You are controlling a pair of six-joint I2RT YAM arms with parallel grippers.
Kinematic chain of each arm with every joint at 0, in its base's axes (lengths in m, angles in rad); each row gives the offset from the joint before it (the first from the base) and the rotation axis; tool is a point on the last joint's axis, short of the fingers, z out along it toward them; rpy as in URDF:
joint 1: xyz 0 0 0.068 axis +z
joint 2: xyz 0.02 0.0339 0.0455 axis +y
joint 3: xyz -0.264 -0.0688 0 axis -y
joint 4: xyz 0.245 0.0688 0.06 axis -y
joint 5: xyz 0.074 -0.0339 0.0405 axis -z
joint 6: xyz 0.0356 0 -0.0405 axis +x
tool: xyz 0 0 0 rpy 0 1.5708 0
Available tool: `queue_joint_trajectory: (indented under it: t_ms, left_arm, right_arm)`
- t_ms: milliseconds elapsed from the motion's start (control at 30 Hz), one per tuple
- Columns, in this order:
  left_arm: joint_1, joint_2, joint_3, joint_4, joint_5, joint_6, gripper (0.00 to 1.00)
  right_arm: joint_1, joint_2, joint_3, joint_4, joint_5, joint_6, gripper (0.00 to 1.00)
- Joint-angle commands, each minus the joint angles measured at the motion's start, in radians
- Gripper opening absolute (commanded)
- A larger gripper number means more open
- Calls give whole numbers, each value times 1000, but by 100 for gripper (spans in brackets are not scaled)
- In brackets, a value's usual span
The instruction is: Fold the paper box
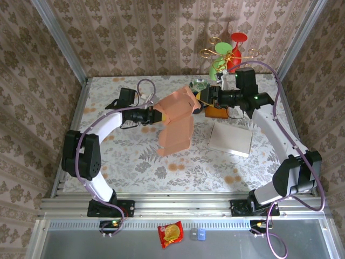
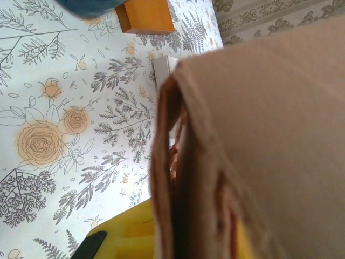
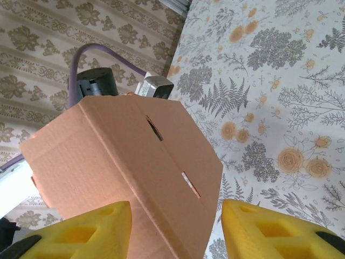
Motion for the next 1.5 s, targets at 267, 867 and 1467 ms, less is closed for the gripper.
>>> queue_joint_trajectory:
  t_ms: [267,867,1467]
  left_arm:
    - [-3,11,39,-77,11,46,0]
    - [-6,-6,59,-168,-77,76,0]
    - [-49,-44,116,-340,-262,85,0]
  right_arm:
    - [66,48,92,-89,-10,-110,47]
    - [210,124,254,-360,342,-313,44]
    - [385,243,403,-542,904,-355,32]
